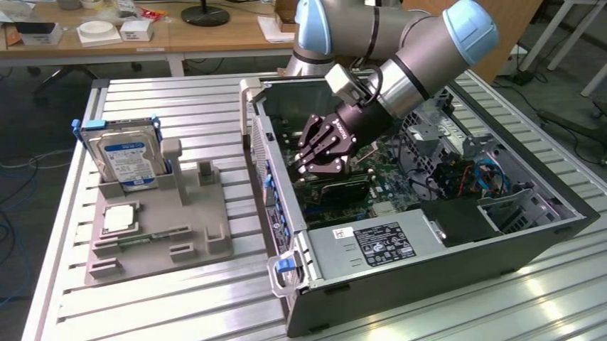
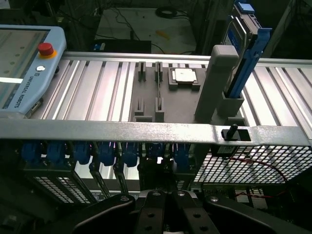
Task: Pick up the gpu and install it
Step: 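Press down on the gpu until it lock into place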
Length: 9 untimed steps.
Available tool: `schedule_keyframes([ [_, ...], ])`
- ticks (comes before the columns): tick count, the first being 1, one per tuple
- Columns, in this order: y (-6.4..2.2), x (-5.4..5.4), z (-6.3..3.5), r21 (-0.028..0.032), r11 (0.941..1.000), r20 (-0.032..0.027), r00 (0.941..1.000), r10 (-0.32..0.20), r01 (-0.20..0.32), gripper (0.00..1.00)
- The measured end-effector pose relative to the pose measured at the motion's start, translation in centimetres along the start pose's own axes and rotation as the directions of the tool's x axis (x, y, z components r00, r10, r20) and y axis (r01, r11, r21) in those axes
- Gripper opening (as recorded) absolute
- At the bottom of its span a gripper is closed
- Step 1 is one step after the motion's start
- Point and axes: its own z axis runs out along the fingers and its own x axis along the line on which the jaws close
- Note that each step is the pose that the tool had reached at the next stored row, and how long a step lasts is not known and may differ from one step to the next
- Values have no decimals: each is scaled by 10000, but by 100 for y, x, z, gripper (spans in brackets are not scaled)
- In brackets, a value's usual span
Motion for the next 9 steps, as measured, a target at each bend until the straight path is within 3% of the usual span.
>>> schedule_keyframes([
  [9,0,0,0,0,10000,0,10000,0,0,10],
])
